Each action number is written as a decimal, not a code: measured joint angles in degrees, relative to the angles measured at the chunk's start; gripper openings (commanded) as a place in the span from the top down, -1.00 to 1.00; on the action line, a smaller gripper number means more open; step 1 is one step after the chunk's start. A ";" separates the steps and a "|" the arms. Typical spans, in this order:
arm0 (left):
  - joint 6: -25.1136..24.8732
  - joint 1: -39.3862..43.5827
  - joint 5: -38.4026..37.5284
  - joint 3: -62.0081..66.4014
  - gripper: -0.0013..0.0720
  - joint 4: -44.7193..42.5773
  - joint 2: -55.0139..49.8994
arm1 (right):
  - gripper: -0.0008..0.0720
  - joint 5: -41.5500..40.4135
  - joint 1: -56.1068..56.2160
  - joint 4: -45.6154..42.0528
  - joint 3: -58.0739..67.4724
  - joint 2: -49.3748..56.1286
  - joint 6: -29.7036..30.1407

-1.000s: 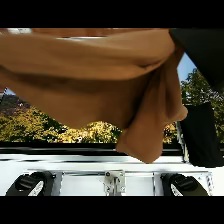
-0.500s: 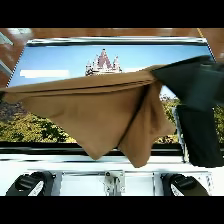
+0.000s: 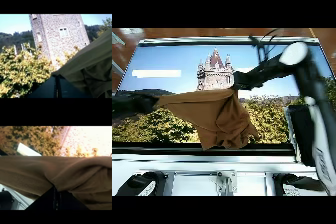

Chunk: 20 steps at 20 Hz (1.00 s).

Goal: Fold the shirts.

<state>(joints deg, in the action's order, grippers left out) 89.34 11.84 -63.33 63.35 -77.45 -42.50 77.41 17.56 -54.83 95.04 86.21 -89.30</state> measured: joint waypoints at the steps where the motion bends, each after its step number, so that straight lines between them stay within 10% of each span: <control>1: 0.07 0.00 2.73 -0.42 0.84 0.57 -2.71 | 0.83 -0.48 0.00 0.00 0.00 2.99 -0.02; 8: 0.09 1.53 15.28 -1.49 0.84 8.98 -28.87 | 0.80 -5.62 -0.02 0.31 0.00 15.63 -4.28; 9: 0.07 1.64 15.54 -1.53 0.84 10.43 -31.74 | 0.51 -6.25 -0.02 0.28 0.00 16.28 -4.79; 10: 0.07 1.66 15.96 -1.53 0.75 12.09 -34.18 | -0.31 -6.56 -0.02 0.13 0.00 16.72 -5.35; 11: 0.04 1.64 16.13 -1.53 0.33 13.53 -35.91 | -0.74 -6.97 -0.04 0.04 0.00 17.00 -5.66; 13: 0.02 1.11 15.50 -1.25 -0.79 15.58 -37.73 | -0.74 -6.93 -0.57 0.04 0.02 17.16 -5.55; 20: -2.05 -8.57 -0.87 0.24 -0.86 14.27 -34.27 | -0.73 8.33 -9.38 -6.75 -0.02 11.30 -0.57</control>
<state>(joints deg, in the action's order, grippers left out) 87.29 3.27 -64.20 63.59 -63.18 -76.77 85.73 8.19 -61.58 95.02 97.51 -89.86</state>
